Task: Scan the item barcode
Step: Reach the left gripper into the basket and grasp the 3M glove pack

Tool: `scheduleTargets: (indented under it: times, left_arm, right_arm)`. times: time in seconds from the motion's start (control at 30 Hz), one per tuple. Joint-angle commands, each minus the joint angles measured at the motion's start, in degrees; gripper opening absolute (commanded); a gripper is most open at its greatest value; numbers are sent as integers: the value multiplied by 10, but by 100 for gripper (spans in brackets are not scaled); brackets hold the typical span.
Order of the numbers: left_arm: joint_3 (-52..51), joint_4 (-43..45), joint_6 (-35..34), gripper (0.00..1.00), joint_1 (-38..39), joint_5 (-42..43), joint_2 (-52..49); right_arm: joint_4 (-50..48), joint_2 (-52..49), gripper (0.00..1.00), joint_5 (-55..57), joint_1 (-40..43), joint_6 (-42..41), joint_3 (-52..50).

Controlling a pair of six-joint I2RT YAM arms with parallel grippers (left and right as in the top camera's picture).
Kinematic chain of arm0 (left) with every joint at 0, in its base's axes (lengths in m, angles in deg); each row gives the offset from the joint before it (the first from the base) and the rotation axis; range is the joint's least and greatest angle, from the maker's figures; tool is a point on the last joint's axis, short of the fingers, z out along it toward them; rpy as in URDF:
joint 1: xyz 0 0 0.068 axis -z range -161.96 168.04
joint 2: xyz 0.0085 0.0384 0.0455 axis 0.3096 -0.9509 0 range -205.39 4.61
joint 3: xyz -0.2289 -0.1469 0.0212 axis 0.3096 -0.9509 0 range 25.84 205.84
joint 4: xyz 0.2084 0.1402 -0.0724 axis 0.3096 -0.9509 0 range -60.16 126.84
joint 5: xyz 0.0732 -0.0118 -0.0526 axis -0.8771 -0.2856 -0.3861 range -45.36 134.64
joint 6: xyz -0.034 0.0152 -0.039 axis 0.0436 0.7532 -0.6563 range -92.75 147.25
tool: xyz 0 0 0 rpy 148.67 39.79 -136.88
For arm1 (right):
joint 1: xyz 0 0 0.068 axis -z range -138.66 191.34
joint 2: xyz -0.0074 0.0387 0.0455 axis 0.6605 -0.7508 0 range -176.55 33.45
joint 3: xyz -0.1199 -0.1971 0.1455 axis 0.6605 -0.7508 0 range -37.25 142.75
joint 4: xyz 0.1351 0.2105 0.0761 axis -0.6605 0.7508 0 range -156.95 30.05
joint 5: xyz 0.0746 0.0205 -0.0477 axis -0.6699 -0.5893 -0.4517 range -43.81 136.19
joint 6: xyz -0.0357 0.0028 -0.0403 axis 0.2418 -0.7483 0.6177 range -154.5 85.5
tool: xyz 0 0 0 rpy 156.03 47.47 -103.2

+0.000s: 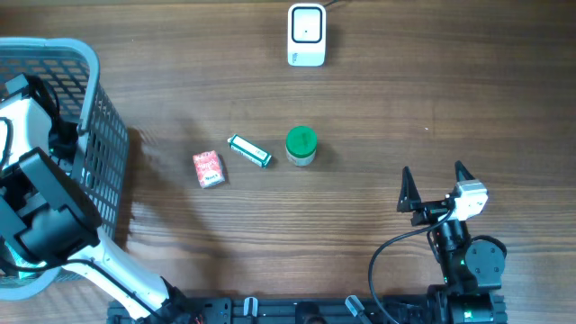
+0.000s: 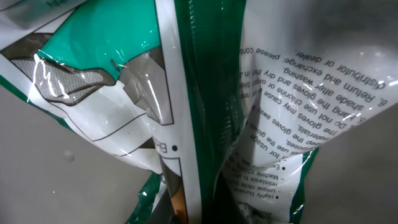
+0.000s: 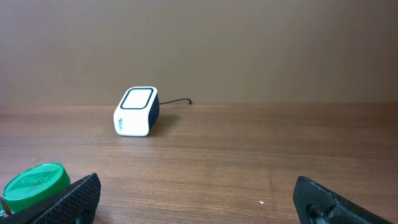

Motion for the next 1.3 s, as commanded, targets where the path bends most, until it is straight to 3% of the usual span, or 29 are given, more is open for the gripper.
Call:
scheduleTargets:
  times: [0.0,0.2,0.53,0.8,0.9,0.97,1.07,1.17,1.27]
  left_arm:
    - [-22,-15,5,4,2,8,-40]
    - [-22,-25,5,4,2,19,2]
    - [-22,-52,17,4,10,90,299]
    - [-22,-60,50,4,137,109,494]
    - [-22,-52,90,4,191,108,531]
    - [-22,-43,110,4,215,65,540]
    - [-22,-42,111,4,215,39,539]
    - [-22,-4,187,4,216,71,544]
    - [-22,29,199,4,216,73,555]
  right_arm:
    - [-3,1,100,-3,-2,5,-1]
    - [-3,1,100,-3,-2,5,-1]
    - [-3,1,99,-3,-2,5,-1]
    - [-3,1,100,-3,-2,5,-1]
    - [-3,1,100,-3,-2,5,-1]
    - [-3,1,100,-3,-2,5,-1]
    - [-3,1,100,-3,-2,5,-1]
    - [-3,1,100,-3,-2,5,-1]
    - [-3,1,100,-3,-2,5,-1]
